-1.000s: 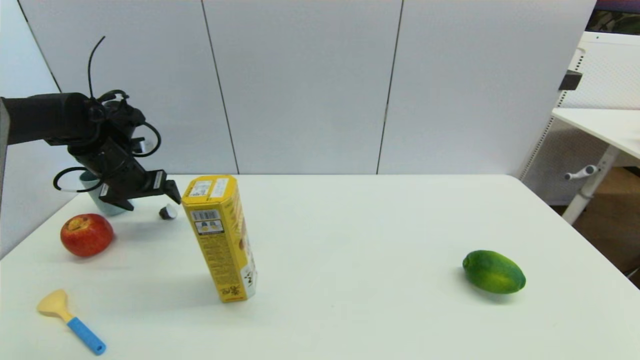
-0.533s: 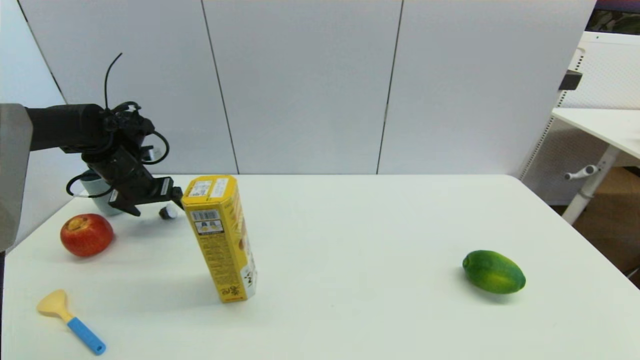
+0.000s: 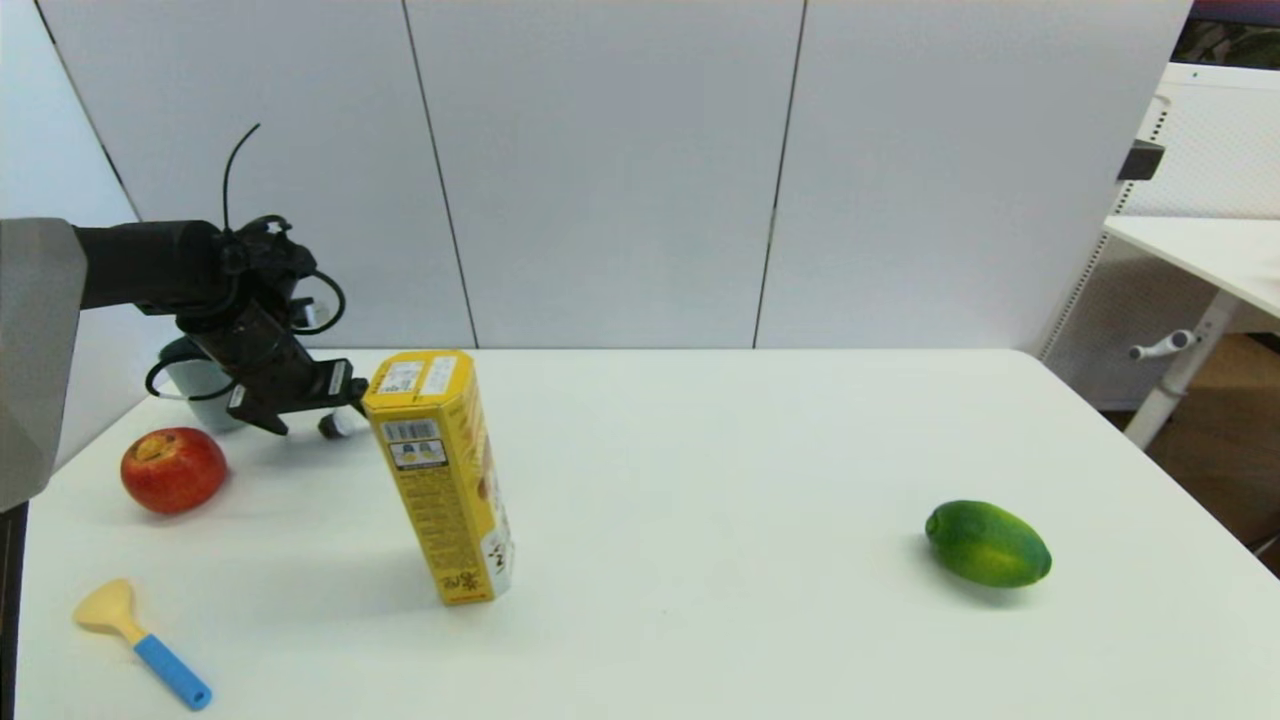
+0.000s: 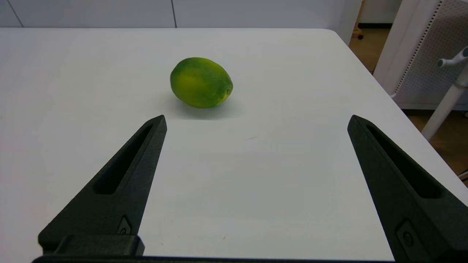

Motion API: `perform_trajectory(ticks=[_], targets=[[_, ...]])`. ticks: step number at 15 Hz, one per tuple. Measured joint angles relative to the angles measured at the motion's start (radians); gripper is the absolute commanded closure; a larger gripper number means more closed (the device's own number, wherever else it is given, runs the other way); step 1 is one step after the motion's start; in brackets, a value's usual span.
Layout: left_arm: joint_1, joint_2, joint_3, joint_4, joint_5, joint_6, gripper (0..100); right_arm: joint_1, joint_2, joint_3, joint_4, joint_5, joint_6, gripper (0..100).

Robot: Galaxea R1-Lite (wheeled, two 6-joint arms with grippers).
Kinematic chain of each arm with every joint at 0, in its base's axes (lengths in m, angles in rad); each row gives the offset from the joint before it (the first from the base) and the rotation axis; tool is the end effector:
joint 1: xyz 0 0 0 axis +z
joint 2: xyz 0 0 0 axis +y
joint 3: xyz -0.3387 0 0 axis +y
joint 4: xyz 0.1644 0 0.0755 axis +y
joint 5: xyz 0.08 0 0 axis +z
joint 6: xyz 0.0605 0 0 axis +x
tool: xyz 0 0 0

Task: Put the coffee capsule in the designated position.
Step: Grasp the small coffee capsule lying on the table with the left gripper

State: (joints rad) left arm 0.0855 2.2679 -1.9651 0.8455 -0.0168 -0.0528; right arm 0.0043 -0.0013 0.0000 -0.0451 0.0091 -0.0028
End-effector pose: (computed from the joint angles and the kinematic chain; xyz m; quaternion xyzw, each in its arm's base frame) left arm 0.4529 0.0378 0.1546 -0.0499 0.5415 0.0431 0.8381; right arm -0.0341 0.0004 0.0818 -0.0015 -0.0232 0.0067 0.9997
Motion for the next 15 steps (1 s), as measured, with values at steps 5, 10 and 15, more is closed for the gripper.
perform_trajectory(ticks=[5, 10, 15], targets=[[-0.001, 0.005, 0.000, 0.001, 0.001, 0.000, 100, 0.000, 0.000, 0.000, 0.000, -0.001, 0.000, 0], [-0.001, 0.010, 0.000, 0.002, 0.000, 0.000, 100, 0.000, 0.000, 0.000, 0.000, 0.000, 0.000, 0], [-0.003, 0.010, 0.000, 0.003, 0.000, 0.001, 100, 0.000, 0.000, 0.000, 0.000, 0.000, 0.000, 0]])
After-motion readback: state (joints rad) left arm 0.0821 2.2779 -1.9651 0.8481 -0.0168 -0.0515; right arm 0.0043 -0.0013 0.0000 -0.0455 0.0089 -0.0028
